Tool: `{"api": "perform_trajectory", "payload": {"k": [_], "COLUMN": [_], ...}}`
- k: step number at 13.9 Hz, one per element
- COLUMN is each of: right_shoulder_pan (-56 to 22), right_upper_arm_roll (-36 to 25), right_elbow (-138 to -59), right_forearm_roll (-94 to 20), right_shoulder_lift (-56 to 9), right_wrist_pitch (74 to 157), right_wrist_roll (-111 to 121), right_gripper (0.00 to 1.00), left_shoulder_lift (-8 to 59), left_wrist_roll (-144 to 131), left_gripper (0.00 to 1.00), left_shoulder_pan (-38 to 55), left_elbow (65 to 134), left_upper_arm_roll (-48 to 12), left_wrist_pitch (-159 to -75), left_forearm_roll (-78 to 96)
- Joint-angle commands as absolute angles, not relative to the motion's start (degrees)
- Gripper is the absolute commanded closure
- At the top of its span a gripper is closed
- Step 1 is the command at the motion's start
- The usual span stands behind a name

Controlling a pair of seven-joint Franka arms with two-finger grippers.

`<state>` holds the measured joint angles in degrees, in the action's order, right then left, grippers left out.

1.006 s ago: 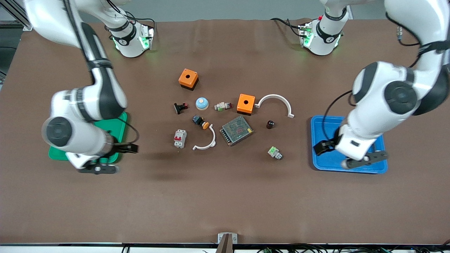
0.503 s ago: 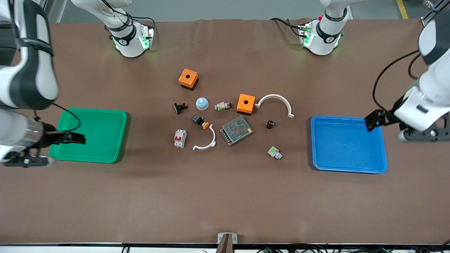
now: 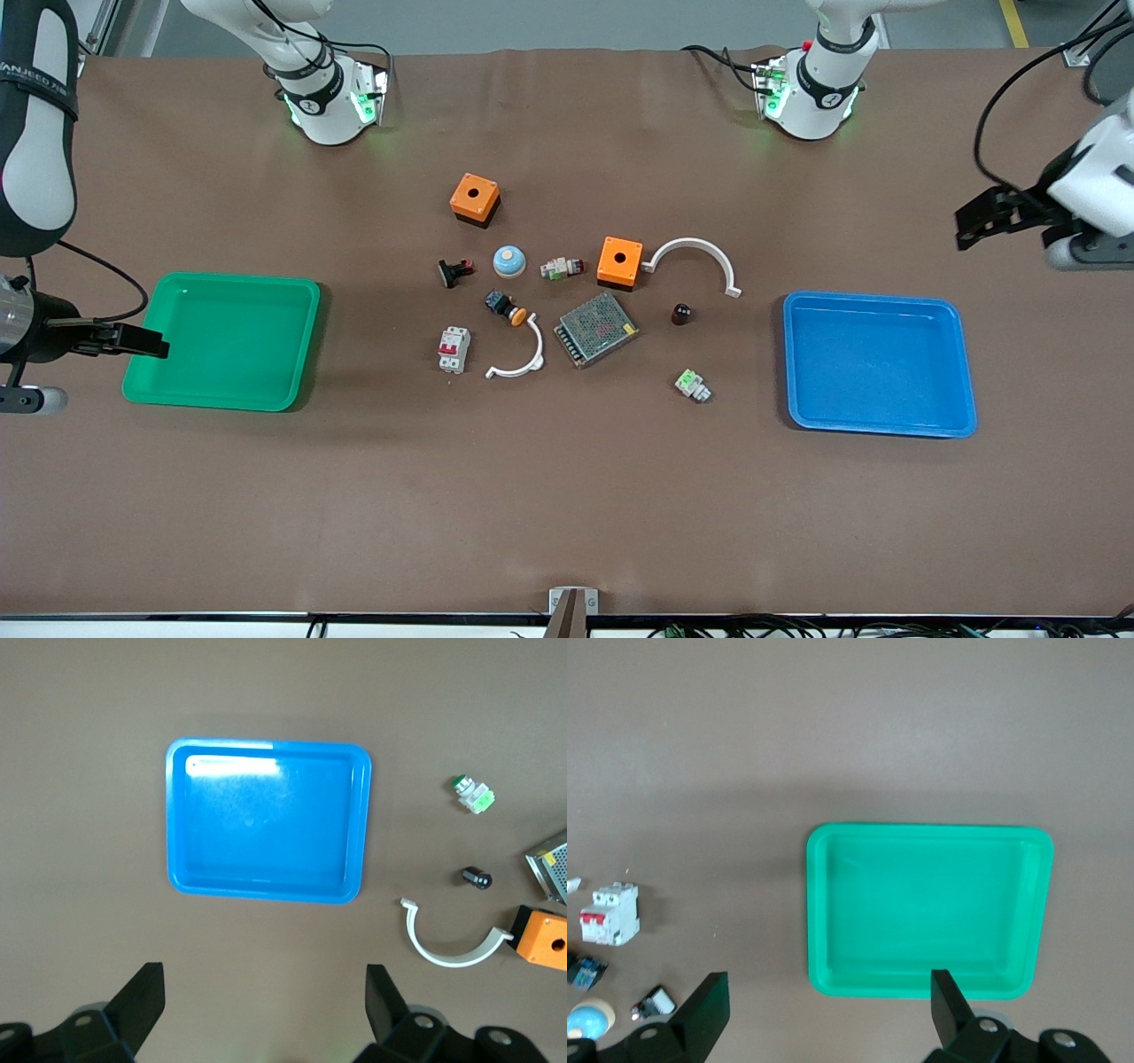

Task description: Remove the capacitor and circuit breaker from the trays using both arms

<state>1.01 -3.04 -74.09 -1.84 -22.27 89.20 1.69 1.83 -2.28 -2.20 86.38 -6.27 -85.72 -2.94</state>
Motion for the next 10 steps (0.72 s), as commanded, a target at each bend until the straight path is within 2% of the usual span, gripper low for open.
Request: {"api": "perform_trajectory", "payload": {"k": [1, 3, 7, 10], "right_shoulder_pan": [1.3, 1.3, 1.1, 1.1], "right_upper_arm_roll": [-2.4, -2.4, -2.4, -2.4], "right_elbow": [-74.9, -77.1, -82.9, -92.0], "right_forearm_roll": [-2.1, -1.9, -1.7, -1.6], "right_shoulder_lift": [-20.5, -18.3, -12.3, -5.2], "right_wrist_pitch": [87.4, 87.5, 87.9, 91.2], "right_wrist_roll": [1.1, 1.1, 1.1, 1.1], "right_gripper": [0.0, 0.0, 0.0, 0.0], "left_shoulder_lift": [-0.5, -1.1, -3.4, -4.3], "left_wrist_roll": [-2.3, -2.9, -3.2, -6.9], "left_gripper": [0.0, 0.0, 0.0, 0.0], "left_shoulder_pan": [-1.9, -3.2, -3.3, -2.6], "left_elbow": [88.2, 88.7, 91.7, 91.7], "left_upper_arm_roll": [-6.3, -8.8, -9.0, -9.7], "left_wrist_pitch": [-84.7, -84.1, -84.2, -84.3], "left_forearm_roll": [-1.8, -1.8, -1.1, -0.5]}}
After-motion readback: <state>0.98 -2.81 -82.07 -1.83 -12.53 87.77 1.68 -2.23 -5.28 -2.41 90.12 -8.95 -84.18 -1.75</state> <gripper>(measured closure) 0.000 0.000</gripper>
